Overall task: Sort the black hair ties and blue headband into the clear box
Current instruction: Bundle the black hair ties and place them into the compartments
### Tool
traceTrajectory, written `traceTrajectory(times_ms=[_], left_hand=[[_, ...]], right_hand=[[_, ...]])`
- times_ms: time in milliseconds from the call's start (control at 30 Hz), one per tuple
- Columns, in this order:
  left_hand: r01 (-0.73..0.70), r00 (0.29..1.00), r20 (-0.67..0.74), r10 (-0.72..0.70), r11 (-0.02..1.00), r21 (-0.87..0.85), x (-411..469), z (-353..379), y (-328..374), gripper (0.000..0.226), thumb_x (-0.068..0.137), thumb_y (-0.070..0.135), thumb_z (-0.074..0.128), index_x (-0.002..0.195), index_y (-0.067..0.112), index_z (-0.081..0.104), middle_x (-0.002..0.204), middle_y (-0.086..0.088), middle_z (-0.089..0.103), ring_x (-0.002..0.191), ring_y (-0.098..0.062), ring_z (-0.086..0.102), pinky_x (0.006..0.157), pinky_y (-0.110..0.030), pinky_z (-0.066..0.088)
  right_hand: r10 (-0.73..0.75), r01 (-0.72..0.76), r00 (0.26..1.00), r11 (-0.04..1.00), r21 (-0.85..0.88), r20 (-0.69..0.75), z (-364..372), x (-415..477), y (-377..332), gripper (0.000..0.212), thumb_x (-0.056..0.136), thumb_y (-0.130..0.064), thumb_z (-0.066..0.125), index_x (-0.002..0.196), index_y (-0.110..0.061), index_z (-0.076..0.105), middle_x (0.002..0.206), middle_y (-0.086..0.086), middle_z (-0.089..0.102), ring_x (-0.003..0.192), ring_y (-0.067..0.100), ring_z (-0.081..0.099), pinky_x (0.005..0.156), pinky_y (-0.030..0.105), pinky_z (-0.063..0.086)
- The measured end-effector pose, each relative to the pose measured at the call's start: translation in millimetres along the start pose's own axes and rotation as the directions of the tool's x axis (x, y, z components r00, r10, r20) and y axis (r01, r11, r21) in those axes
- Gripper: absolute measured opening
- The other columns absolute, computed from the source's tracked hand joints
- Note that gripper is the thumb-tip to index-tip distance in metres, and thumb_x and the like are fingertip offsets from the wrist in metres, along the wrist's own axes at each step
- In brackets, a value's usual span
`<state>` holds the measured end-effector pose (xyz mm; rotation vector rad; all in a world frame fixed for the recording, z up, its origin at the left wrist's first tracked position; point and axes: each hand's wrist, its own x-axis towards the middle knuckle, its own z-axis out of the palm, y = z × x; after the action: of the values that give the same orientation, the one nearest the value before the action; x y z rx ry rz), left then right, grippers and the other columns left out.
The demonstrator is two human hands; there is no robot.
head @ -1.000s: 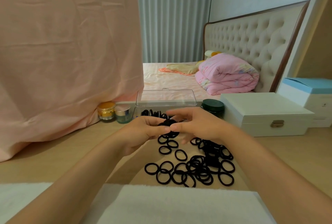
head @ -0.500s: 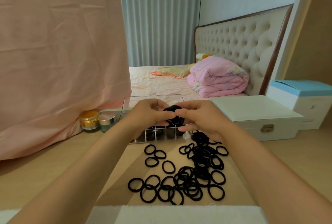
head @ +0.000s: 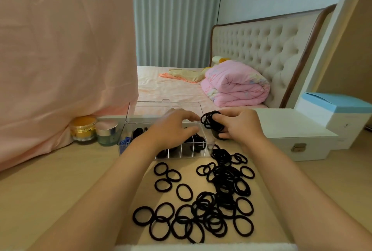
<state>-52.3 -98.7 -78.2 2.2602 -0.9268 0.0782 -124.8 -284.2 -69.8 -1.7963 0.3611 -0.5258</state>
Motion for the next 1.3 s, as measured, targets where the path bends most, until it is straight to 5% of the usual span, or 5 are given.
traceTrajectory(times_ms=[300, 433, 700, 900, 1300], left_hand=[[-0.032, 0.992, 0.129, 0.01, 0.985, 0.168, -1.3, 14.3, -9.3, 0.046, 0.096, 0.052, 0.053, 0.136, 0.031, 0.059, 0.139, 0.01, 0.053, 0.13, -0.014, 0.042, 0.107, -0.039, 0.041], [-0.028, 0.995, 0.1, 0.012, 0.987, 0.16, -4.4, 13.5, -6.5, 0.052, 0.096, 0.051, 0.054, 0.144, 0.033, 0.049, 0.143, 0.005, 0.052, 0.133, -0.015, 0.043, 0.107, -0.036, 0.041], [-0.079, 0.992, 0.11, 0.057, 0.976, 0.203, -6.8, 13.0, -4.7, 0.048, 0.099, 0.046, 0.048, 0.147, 0.042, 0.042, 0.145, 0.007, 0.048, 0.139, -0.014, 0.028, 0.112, -0.038, 0.033], [-0.112, 0.982, 0.179, 0.053, 0.936, 0.333, -6.9, 18.8, 3.1, 0.051, 0.101, 0.054, 0.037, 0.151, 0.045, 0.034, 0.154, 0.004, 0.033, 0.144, -0.017, 0.016, 0.117, -0.041, 0.021], [-0.099, 0.993, 0.072, 0.088, 0.981, 0.167, -7.5, 11.2, 2.9, 0.063, 0.085, 0.043, 0.067, 0.138, 0.036, 0.035, 0.139, 0.008, 0.052, 0.125, -0.015, 0.042, 0.1, -0.039, 0.041]], right_hand=[[-0.206, 0.16, 0.977, 0.88, -0.447, -0.057, 31.6, -9.6, 14.3, 0.004, 0.083, -0.022, 0.079, 0.083, -0.025, 0.081, 0.076, -0.009, 0.075, 0.074, 0.009, 0.07, 0.072, 0.03, 0.057], [-0.203, 0.17, 0.979, 0.805, -0.568, 0.005, 36.0, -6.7, 16.4, 0.009, 0.086, -0.022, 0.075, 0.08, -0.019, 0.081, 0.067, -0.006, 0.07, 0.059, 0.005, 0.061, 0.046, 0.009, 0.041], [0.019, 0.167, 0.968, 0.697, -0.698, 0.251, 25.8, -2.8, 2.3, 0.037, 0.1, -0.022, 0.045, 0.066, -0.012, 0.056, 0.065, 0.003, 0.052, 0.057, 0.019, 0.046, 0.054, 0.03, 0.034], [-0.003, 0.178, 0.952, 0.821, -0.543, 0.307, 5.1, -1.7, -7.6, 0.048, 0.089, -0.011, 0.049, 0.135, -0.016, 0.063, 0.123, 0.005, 0.071, 0.106, 0.016, 0.062, 0.107, 0.045, 0.048], [-0.231, 0.531, 0.841, 0.525, -0.666, 0.489, 1.0, -15.7, 3.5, 0.067, 0.092, -0.008, 0.046, 0.15, -0.04, 0.042, 0.117, -0.012, 0.071, 0.104, 0.014, 0.061, 0.099, 0.032, 0.046]])
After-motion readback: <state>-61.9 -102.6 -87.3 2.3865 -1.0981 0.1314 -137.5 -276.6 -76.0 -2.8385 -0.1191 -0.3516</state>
